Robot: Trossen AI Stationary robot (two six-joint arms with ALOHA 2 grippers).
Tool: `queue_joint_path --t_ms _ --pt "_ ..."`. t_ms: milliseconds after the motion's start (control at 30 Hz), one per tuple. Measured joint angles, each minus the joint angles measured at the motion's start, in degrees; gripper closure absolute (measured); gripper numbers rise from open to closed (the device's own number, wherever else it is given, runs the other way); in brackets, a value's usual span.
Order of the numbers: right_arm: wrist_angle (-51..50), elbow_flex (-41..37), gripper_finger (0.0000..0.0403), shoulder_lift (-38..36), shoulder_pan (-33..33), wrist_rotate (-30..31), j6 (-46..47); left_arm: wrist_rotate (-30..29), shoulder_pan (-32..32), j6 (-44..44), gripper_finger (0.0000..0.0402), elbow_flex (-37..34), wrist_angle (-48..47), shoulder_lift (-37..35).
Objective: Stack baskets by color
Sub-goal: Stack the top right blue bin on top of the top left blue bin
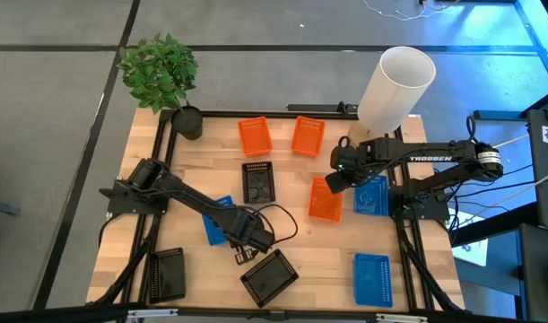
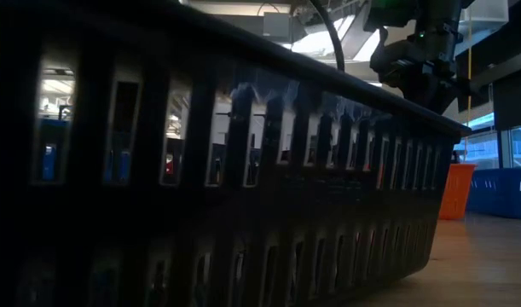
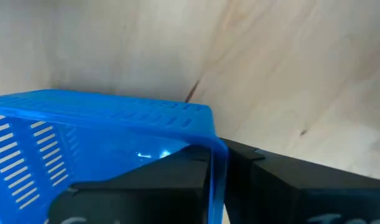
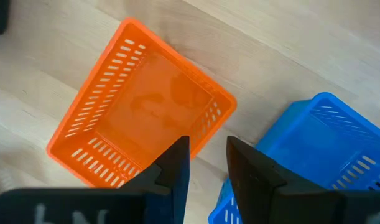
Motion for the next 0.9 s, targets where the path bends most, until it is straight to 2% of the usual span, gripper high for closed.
queue_joint_path --t_ms 300,467,733,900 --pt "0.00 0.00 0.0297 0.00 0.00 -0.05 0.00 1.30 1.07 -0.09 0.0325 0.00 0.12 0.00" --pt "-1.05 0.00 0.0297 0.00 0.45 -0.97 2.18 2.70 1.38 -0.77 0.0323 0.00 0.01 -0.03" --pt "-9.47 0.00 0.0297 0.02 3.58 -0.79 11.78 -0.59 1.07 -2.72 0.0321 0.33 -2.03 -4.10" --pt "-9.88 -0.84 0.0297 0.06 4.51 -0.78 14.08 -4.60 0.98 -3.05 0.0324 0.55 -2.75 -7.67"
